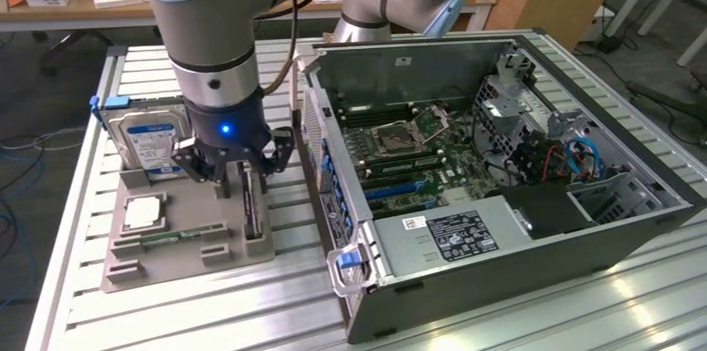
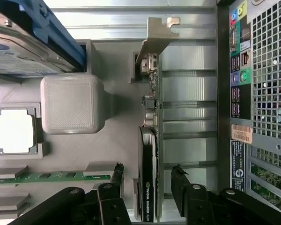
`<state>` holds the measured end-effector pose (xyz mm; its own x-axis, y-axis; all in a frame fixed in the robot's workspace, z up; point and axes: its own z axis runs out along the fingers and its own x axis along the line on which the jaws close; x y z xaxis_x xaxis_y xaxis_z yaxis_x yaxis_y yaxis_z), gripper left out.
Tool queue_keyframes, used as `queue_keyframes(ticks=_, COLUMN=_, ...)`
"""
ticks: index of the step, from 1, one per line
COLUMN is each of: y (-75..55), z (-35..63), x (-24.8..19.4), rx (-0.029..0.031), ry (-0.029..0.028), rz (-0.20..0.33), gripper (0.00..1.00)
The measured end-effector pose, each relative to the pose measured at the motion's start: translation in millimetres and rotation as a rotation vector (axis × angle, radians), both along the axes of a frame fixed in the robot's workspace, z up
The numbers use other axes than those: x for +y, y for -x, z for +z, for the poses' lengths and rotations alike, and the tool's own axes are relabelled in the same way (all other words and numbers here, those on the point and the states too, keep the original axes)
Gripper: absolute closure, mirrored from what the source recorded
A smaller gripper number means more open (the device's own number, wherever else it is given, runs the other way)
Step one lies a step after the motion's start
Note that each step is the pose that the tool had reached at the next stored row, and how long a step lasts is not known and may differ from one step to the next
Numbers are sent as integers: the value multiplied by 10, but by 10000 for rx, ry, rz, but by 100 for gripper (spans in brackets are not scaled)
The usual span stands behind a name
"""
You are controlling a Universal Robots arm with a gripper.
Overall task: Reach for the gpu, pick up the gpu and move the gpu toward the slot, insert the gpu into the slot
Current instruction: 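Pick up the gpu and move the gpu toward the slot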
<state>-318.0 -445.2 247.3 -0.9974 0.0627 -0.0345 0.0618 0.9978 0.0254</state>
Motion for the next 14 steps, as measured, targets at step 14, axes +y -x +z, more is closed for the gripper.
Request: queue_keyframes(ticks=14, y=-40, z=-191, x=27, rx=-1, ry=0, rz=-167, gripper=47)
